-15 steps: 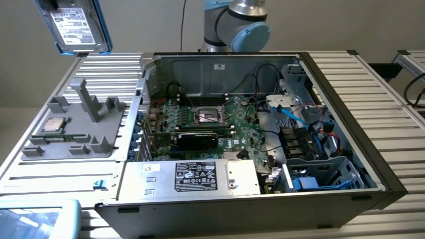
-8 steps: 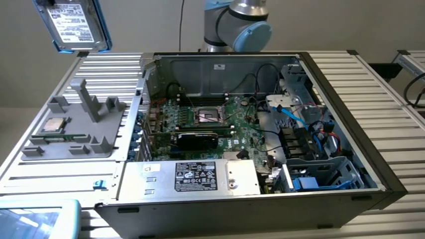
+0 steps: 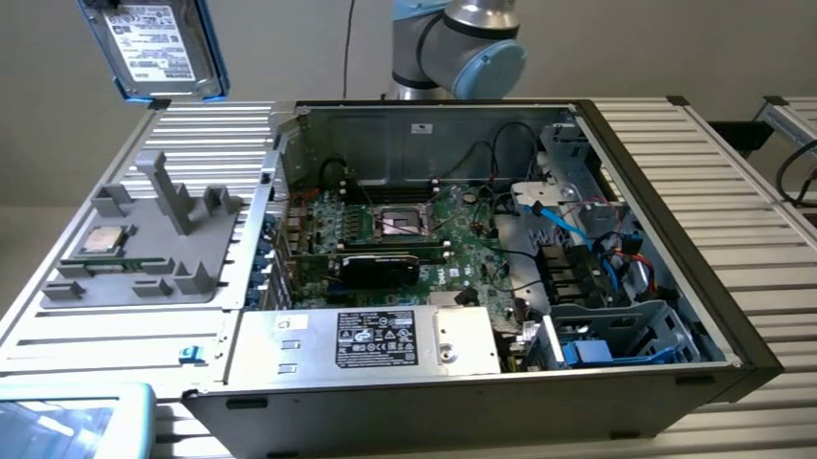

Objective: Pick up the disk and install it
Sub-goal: 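Pick up the disk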

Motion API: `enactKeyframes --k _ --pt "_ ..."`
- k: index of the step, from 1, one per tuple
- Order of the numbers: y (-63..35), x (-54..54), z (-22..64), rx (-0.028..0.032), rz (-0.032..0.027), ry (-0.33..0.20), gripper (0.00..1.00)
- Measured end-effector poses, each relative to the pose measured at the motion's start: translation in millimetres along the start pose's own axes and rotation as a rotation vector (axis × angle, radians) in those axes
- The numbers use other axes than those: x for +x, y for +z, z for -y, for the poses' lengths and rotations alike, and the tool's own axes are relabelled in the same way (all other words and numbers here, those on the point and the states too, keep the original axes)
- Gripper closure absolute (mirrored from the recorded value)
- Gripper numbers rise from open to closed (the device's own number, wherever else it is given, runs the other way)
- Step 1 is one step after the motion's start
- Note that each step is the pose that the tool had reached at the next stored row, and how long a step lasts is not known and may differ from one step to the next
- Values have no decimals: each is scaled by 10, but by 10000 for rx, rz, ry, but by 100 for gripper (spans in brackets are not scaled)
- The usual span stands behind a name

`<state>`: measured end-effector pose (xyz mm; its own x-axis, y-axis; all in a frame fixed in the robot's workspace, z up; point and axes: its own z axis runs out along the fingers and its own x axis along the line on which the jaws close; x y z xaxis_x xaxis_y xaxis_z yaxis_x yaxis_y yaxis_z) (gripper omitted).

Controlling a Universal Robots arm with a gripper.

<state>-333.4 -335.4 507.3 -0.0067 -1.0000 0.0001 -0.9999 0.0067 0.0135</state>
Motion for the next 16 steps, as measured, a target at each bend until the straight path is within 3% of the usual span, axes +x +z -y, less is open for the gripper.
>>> enactKeyframes --k 16 --pt "-52 97 626 3 0 0 63"
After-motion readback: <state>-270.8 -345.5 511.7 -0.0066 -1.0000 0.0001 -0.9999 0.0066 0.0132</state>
